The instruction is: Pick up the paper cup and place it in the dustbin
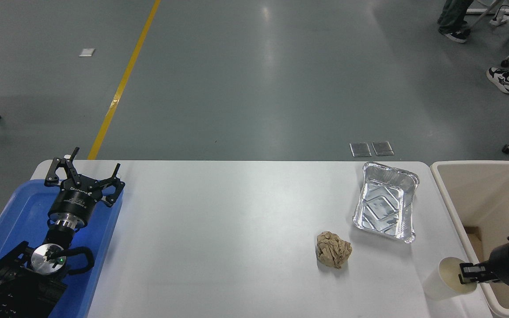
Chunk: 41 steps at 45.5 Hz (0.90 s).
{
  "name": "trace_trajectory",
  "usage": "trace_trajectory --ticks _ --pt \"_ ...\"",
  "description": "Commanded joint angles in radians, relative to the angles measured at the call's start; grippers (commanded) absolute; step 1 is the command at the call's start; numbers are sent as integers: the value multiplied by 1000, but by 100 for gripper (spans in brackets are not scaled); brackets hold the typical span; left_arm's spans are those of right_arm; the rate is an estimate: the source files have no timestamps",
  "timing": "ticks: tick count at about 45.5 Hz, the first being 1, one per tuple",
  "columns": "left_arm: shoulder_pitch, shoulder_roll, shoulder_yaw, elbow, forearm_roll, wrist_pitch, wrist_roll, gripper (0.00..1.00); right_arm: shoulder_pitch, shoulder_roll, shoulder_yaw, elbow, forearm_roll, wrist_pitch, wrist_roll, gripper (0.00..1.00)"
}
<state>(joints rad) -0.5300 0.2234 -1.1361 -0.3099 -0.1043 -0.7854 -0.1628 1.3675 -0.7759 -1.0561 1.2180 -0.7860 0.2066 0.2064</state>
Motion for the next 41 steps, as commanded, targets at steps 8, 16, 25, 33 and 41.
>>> trace_trajectory --ticks 8,16,25,33,41 --pt "-1 1 3 0 0 0 2 99 522 -86 -289 287 -3 86 2 0" --pt "-1 1 3 0 0 0 2 99 804 -74 -407 345 -1 204 7 0" --pt "-1 1 3 0 0 0 2 99 1110 -26 -473 373 -1 398 16 0" --pt "-1 1 3 0 0 0 2 99 1275 18 -476 374 -1 513 22 0" --pt "-2 1 4 0 0 0 3 99 1326 20 -479 368 -1 556 19 0"
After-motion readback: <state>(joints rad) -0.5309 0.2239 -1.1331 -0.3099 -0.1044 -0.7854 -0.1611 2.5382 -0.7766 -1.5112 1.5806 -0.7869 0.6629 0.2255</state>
